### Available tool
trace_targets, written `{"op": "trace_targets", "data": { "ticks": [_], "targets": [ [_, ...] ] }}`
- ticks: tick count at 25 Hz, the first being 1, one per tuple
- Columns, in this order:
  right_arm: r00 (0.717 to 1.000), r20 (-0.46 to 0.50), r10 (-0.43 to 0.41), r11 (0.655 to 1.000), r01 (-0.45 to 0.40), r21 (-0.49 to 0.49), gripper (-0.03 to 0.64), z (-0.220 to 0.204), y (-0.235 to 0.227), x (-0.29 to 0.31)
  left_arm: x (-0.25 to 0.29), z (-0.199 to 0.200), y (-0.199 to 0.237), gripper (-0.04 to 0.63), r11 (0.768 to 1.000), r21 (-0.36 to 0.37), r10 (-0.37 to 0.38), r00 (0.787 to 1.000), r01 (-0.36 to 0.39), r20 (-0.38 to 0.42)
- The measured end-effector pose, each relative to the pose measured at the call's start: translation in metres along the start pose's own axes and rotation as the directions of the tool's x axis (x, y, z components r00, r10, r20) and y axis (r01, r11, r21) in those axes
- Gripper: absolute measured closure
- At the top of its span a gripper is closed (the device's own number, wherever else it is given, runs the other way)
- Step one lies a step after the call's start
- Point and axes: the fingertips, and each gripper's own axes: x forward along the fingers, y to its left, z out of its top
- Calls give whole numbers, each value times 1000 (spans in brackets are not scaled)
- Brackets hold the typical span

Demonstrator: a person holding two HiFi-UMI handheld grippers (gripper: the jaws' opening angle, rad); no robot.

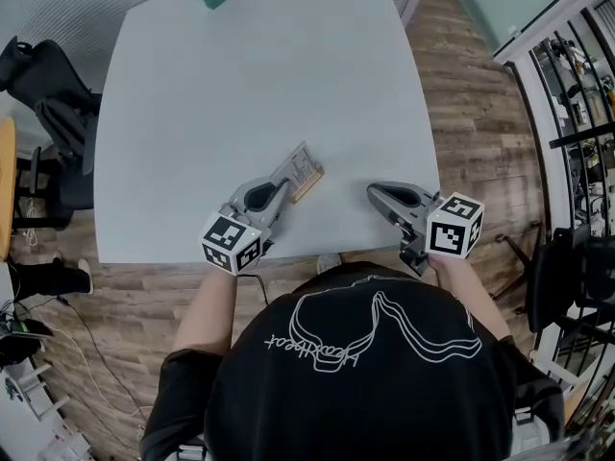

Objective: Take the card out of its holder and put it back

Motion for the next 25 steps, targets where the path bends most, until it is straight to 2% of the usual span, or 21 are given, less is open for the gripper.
{"op": "trace_targets", "data": {
  "ticks": [3, 9, 20, 25],
  "targets": [
    [1000, -3, -8, 1000, 8, 2, 607, -1, -2, -1, 3, -9, -1, 571, 1000, 19, 7, 1000, -7, -25],
    [1000, -13, -11, 1000, 11, 7, 607, -2, -4, -2, 5, -16, 0, 571, 1000, 7, 20, 999, -20, -43],
    [1000, -14, 1, 1000, -1, 5, 607, -5, -3, -12, 3, -27, 3, 569, 997, -59, 38, 998, -41, -52],
    [1000, -22, 11, 1000, -11, -12, 607, -7, 2, -24, -2, -22, 8, 532, 992, -84, 96, 995, -98, -33]
  ]
}}
